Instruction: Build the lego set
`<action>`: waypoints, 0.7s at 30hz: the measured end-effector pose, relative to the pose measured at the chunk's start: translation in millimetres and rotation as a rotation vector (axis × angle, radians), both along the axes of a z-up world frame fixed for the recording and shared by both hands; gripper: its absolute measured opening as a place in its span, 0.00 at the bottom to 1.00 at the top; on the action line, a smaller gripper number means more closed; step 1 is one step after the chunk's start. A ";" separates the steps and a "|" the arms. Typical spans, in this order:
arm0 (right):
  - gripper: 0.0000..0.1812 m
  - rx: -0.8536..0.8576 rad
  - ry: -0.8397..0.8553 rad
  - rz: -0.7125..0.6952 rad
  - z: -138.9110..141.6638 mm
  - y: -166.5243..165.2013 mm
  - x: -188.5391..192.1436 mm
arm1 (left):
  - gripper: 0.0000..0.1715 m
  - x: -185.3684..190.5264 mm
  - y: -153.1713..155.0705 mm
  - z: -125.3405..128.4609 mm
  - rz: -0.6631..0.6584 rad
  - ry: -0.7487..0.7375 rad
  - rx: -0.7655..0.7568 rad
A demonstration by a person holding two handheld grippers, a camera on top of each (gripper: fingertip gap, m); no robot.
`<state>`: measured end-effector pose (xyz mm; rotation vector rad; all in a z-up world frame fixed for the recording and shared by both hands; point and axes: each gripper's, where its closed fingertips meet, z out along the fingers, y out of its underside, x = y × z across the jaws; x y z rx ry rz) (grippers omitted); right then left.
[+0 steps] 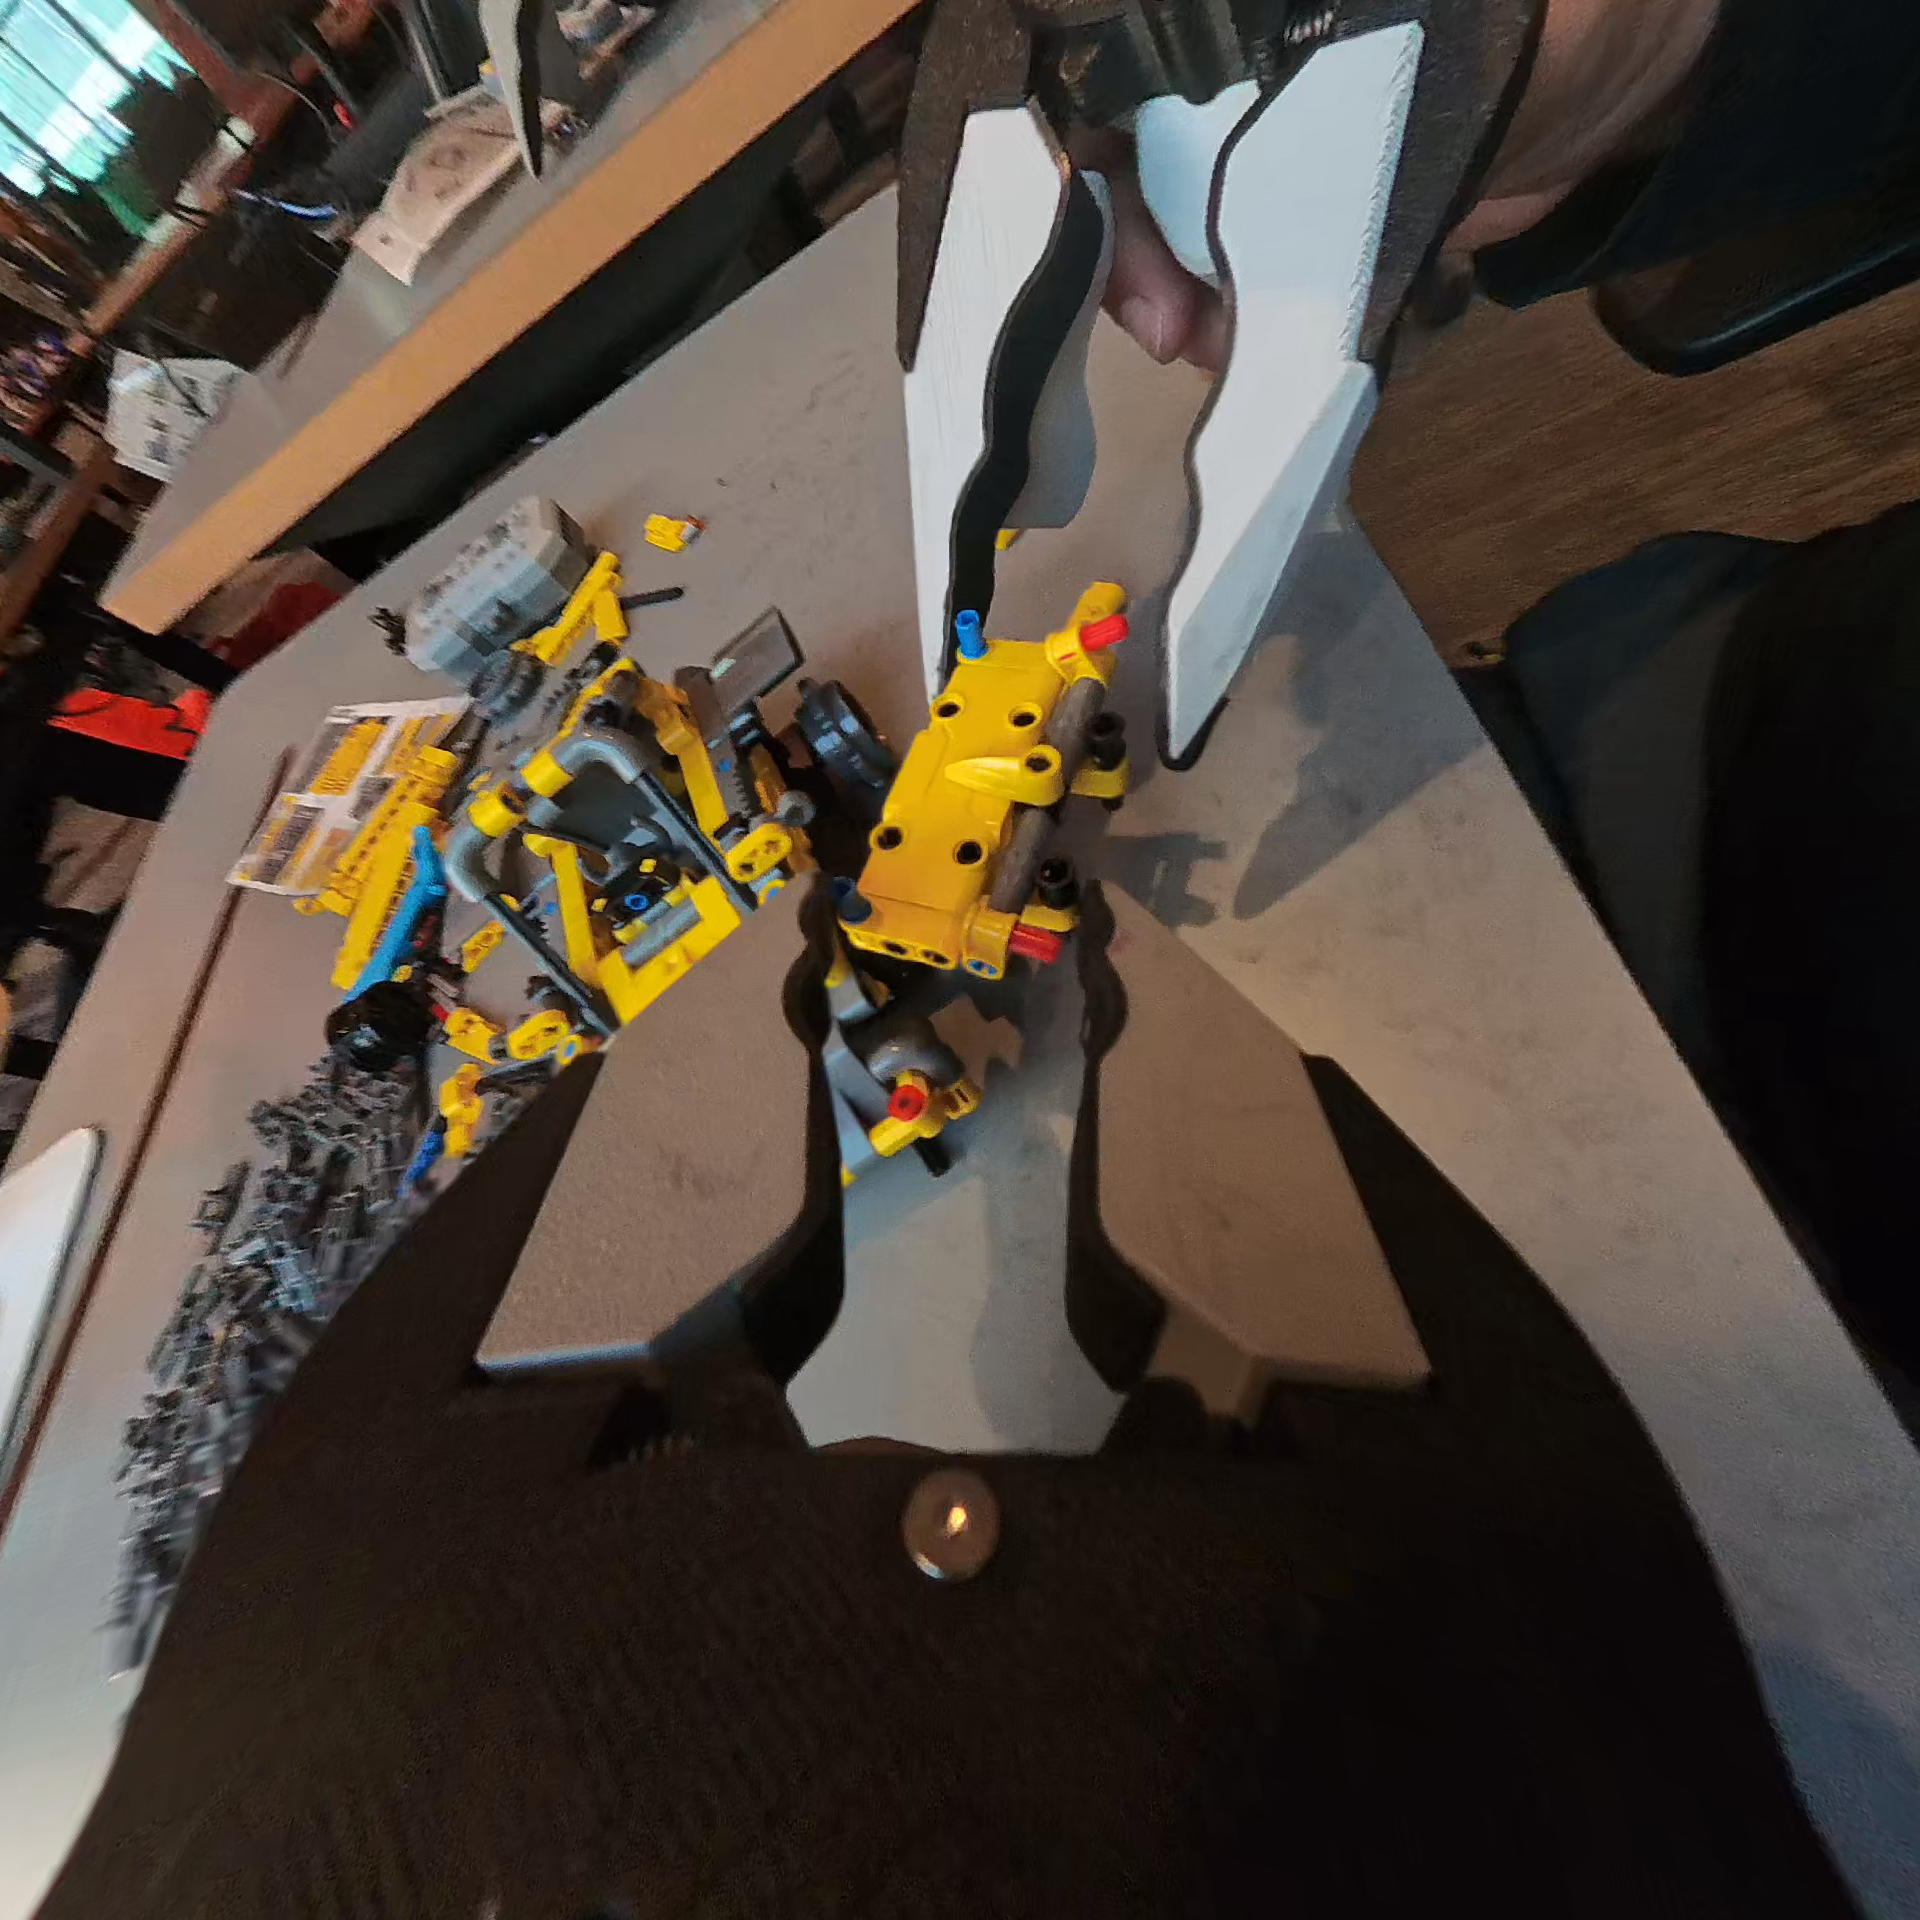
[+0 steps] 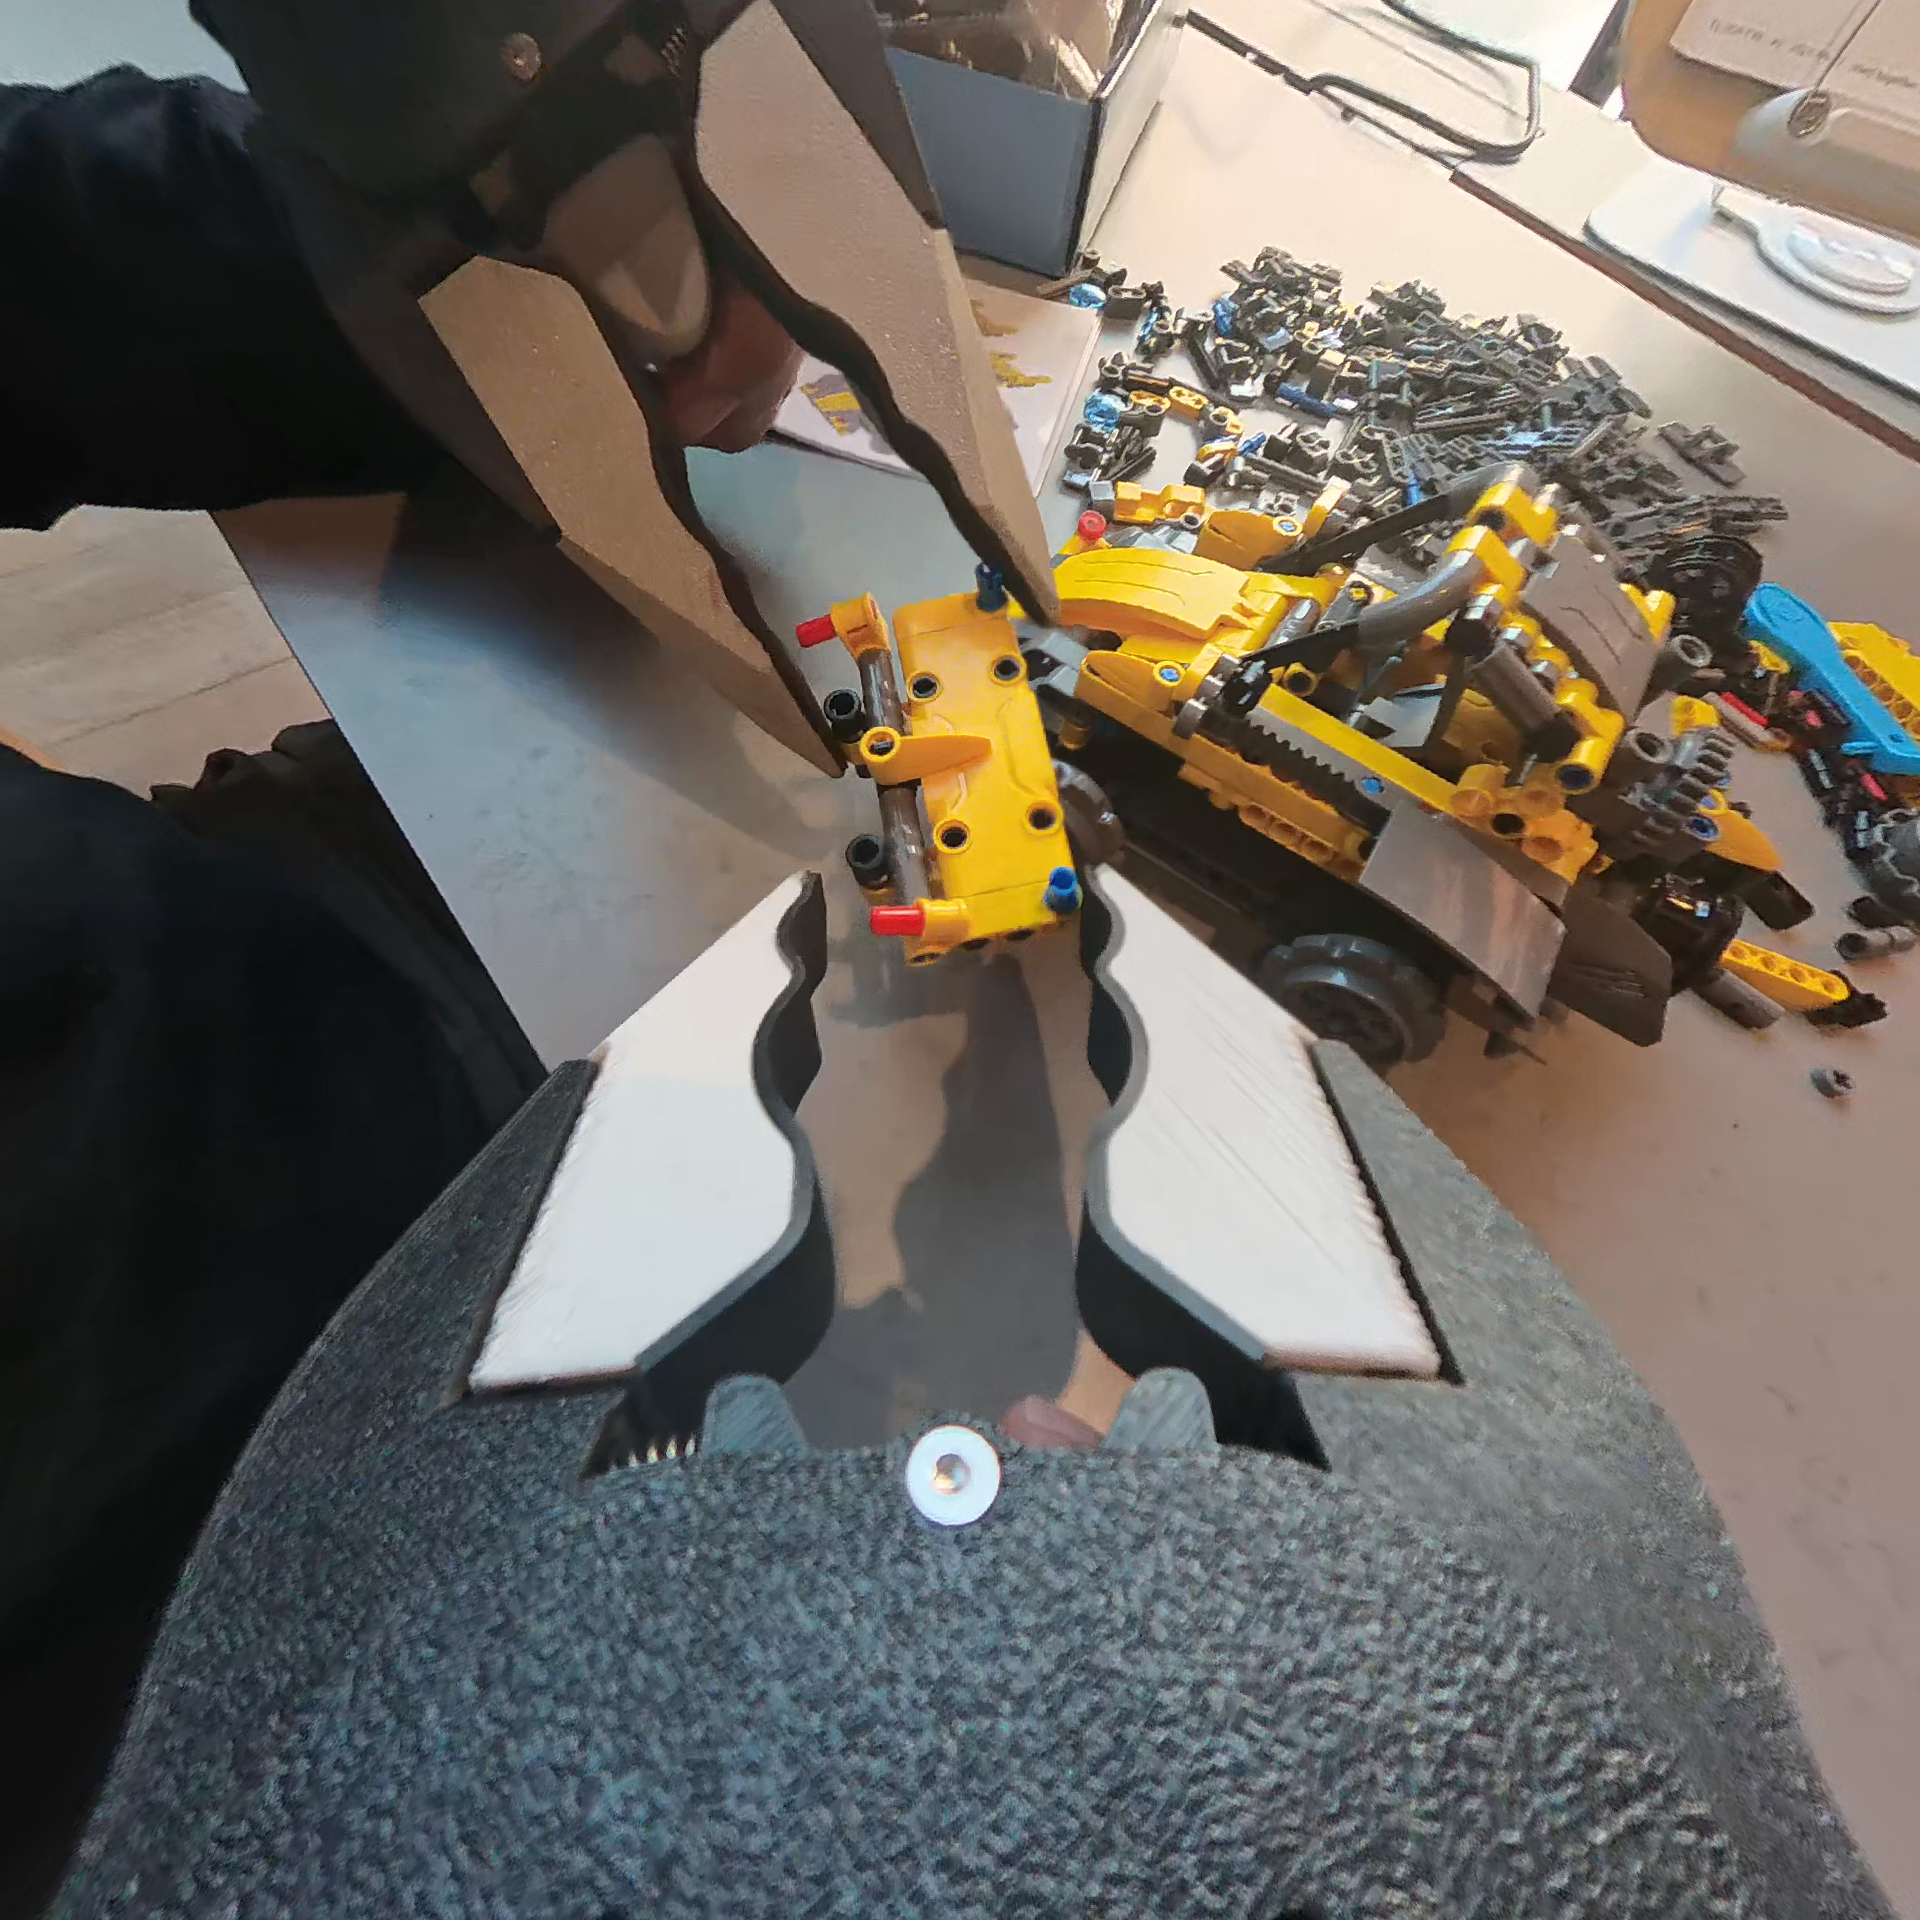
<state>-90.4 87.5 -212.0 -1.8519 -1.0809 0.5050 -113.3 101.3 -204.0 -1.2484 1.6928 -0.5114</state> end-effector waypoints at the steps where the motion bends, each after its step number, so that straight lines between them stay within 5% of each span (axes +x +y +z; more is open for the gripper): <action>1: 0.28 0.016 0.004 -0.008 1.4 1.8 1.3 | 0.26 0.1 2.4 2.7 0.015 -0.008 0.036; 11: 0.30 0.086 -0.003 -0.073 9.3 11.6 20.1 | 0.25 -5.0 16.1 51.0 0.191 -0.079 0.608; 20: 0.30 0.076 0.024 -0.084 7.6 10.1 28.7 | 0.24 -14.2 14.7 54.6 0.214 -0.090 0.604; 21: 0.30 0.077 0.024 -0.082 7.5 9.4 28.8 | 0.16 -15.5 13.6 54.4 0.211 -0.098 0.585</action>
